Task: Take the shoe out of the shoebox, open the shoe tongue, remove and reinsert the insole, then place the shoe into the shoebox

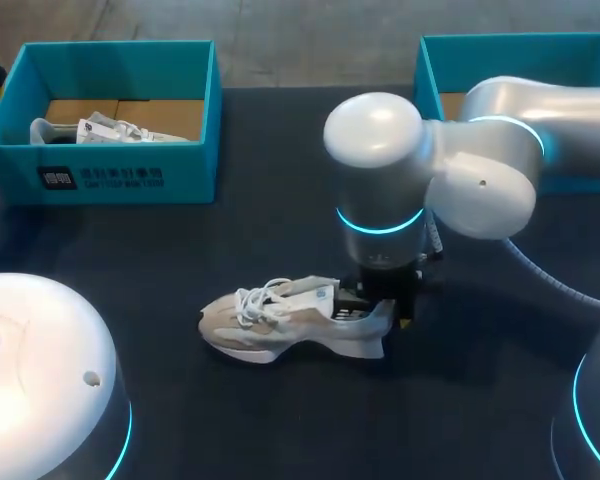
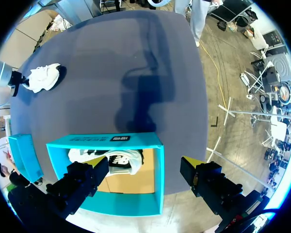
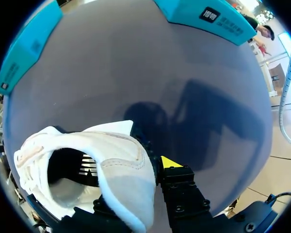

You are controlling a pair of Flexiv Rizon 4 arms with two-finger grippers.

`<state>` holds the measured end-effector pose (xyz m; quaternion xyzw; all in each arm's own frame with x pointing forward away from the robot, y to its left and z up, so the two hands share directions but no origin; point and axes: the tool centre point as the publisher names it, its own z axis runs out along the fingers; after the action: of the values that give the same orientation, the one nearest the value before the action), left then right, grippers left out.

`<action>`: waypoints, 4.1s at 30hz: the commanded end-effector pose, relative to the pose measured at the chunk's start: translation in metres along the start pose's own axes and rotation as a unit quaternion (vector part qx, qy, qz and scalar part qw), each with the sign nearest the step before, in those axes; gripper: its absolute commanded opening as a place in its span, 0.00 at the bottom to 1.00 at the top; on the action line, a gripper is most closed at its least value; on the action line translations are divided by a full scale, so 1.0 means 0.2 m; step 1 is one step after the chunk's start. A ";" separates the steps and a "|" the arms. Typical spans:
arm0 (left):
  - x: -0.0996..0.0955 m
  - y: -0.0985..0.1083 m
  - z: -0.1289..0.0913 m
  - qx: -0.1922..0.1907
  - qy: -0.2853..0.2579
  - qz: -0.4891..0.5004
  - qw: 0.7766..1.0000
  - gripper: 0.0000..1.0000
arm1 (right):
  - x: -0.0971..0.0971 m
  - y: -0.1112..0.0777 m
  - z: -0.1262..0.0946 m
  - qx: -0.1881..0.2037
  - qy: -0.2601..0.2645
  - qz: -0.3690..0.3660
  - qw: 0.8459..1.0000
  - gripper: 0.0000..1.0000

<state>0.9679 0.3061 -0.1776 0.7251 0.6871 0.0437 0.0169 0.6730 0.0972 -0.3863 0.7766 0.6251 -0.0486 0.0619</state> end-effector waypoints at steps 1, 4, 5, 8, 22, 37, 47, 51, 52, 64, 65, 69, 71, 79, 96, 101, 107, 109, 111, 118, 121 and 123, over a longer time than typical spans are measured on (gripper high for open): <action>0.00 -0.01 0.00 -0.001 0.002 0.000 1.000 1.00 | 0.01 -0.02 0.00 -0.007 0.002 0.087 0.996 0.00; 0.00 -0.01 0.00 -0.001 0.002 0.000 1.000 1.00 | 0.01 -0.02 0.01 -0.011 0.003 0.073 0.997 0.00; 0.00 -0.01 0.00 -0.001 0.002 0.000 1.000 1.00 | 0.02 -0.02 0.01 -0.012 0.002 0.071 0.997 0.00; 0.00 -0.01 0.00 -0.001 0.002 0.000 1.000 1.00 | 0.02 -0.01 0.01 -0.015 0.001 0.060 0.998 0.00; 0.00 -0.01 0.00 -0.001 0.002 0.000 1.000 1.00 | 0.04 -0.01 0.04 -0.006 -0.004 0.019 1.000 0.00; 0.00 -0.01 0.00 -0.001 0.002 0.000 1.000 1.00 | 0.06 0.00 0.04 -0.002 -0.005 0.006 1.000 0.20; 0.00 -0.01 0.00 -0.001 0.002 0.000 1.000 1.00 | 0.07 0.00 0.02 0.000 0.008 0.002 1.000 0.49; 0.00 -0.01 0.00 -0.001 0.002 0.000 1.000 1.00 | 0.06 -0.01 -0.04 -0.004 0.024 0.005 1.000 0.78; 0.00 -0.01 0.00 -0.001 0.002 0.000 1.000 1.00 | 0.06 -0.01 -0.05 -0.005 0.026 0.005 1.000 0.90; 0.00 -0.01 0.00 -0.001 0.002 0.000 1.000 1.00 | 0.01 0.01 -0.27 0.017 0.059 -0.002 0.998 1.00; 0.00 -0.01 0.00 -0.001 0.002 0.000 1.000 1.00 | 0.01 0.00 -0.29 0.016 0.068 -0.006 0.998 1.00; 0.00 -0.01 0.00 -0.001 0.002 0.000 1.000 1.00 | -0.01 0.01 -0.37 0.026 0.089 -0.028 0.995 1.00; 0.00 -0.01 0.00 -0.001 0.002 0.000 1.000 1.00 | -0.01 0.01 -0.41 0.019 0.104 -0.049 0.993 1.00; 0.00 -0.01 0.00 -0.001 0.002 0.000 1.000 1.00 | -0.07 0.02 -0.54 0.018 0.146 -0.106 0.983 1.00; 0.00 -0.01 0.00 -0.001 0.002 0.000 1.000 1.00 | -0.11 0.02 -0.70 -0.050 0.212 -0.287 0.933 1.00; 0.00 -0.01 0.00 -0.001 0.002 0.000 1.000 1.00 | -0.12 0.03 -0.71 -0.078 0.232 -0.339 0.909 1.00; 0.00 -0.01 0.00 -0.001 0.002 0.000 1.000 1.00 | -0.10 0.05 -0.70 -0.100 0.286 -0.396 0.867 1.00; 0.00 -0.01 0.00 -0.001 0.002 0.000 1.000 1.00 | -0.10 0.05 -0.70 -0.100 0.286 -0.396 0.867 1.00; 0.00 -0.01 0.00 -0.001 0.002 0.000 1.000 1.00 | -0.10 0.05 -0.70 -0.100 0.286 -0.396 0.867 1.00; 0.00 -0.01 0.00 -0.001 0.002 0.000 1.000 1.00 | -0.10 0.05 -0.70 -0.100 0.286 -0.396 0.867 1.00; 0.00 -0.01 0.00 -0.001 0.002 0.000 1.000 1.00 | -0.10 0.05 -0.70 -0.100 0.286 -0.396 0.867 1.00; 0.00 -0.01 0.00 -0.001 0.002 0.000 1.000 1.00 | -0.11 0.05 -0.71 -0.159 0.339 -0.434 0.820 1.00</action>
<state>0.9679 0.3061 -0.1776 0.7251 0.6871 0.0437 0.0169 0.6819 0.1001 -0.2417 0.4244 0.8754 0.2221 -0.0658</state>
